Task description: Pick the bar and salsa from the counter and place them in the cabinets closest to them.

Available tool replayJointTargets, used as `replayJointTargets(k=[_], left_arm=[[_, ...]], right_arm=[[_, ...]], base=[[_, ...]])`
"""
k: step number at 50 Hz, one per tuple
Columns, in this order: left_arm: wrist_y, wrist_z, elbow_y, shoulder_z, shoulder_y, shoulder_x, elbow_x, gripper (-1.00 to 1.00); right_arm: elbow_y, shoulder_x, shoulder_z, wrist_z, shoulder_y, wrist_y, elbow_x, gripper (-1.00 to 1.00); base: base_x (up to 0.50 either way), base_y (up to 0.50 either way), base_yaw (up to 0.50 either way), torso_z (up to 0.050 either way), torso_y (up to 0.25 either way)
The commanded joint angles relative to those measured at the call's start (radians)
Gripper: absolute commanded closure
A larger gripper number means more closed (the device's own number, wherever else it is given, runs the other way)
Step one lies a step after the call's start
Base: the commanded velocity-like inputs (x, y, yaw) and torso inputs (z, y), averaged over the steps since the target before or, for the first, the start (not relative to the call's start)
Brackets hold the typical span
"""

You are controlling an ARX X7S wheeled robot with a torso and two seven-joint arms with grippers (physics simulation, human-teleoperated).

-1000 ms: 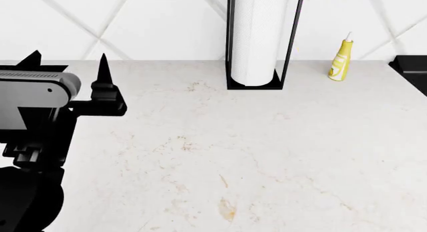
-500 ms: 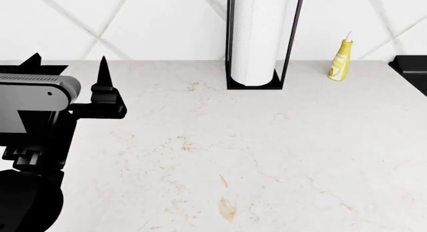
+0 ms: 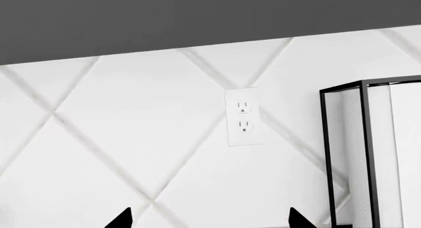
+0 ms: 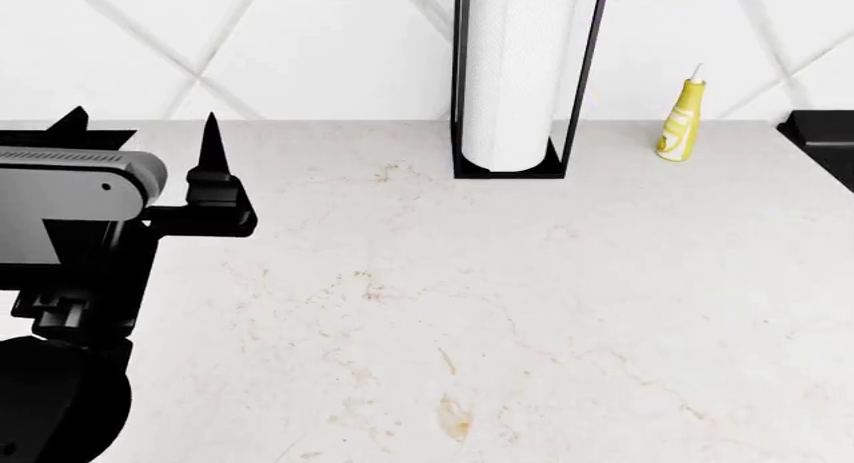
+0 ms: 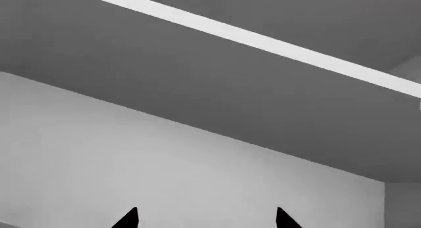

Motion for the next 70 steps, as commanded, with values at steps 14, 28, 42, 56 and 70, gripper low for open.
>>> replayJointTargets(k=[14, 28, 42, 56, 70], left_arm=[[-0.007, -0.012, 0.011, -0.003, 0.005, -0.013, -0.011, -1.0], [0.001, -0.016, 0.007, 0.004, 0.011, -0.014, -0.013, -1.0], [-0.013, -0.031, 0.05, -0.022, 0.036, -0.016, -0.033, -1.0], [0.001, -0.045, 0.052, -0.017, 0.054, -0.013, -0.027, -1.0], [0.007, -0.05, 0.059, -0.023, 0.062, -0.016, -0.035, -1.0]], right_arm=[[-1.685, 0.066, -0.028, -0.08, -0.417, 1.184, -0.019, -1.0], [-1.821, -0.068, -0.043, -1.128, -0.788, 1.184, -1.297, -1.0], [-2.107, -0.068, 0.054, -0.535, -1.172, 1.184, -0.772, -1.0], [-2.161, -0.067, 0.175, -0.103, -1.491, 1.004, -0.305, -1.0], [-2.118, -0.059, 0.243, 0.042, -1.76, 0.731, -0.107, -1.0]], base=[[0.0, 0.0, 0.0, 0.0, 0.0], [0.0, 0.0, 0.0, 0.0, 0.0], [0.0, 0.0, 0.0, 0.0, 0.0], [-0.37, 0.06, 0.0, 0.0, 0.0], [-0.32, 0.33, 0.0, 0.0, 0.0]])
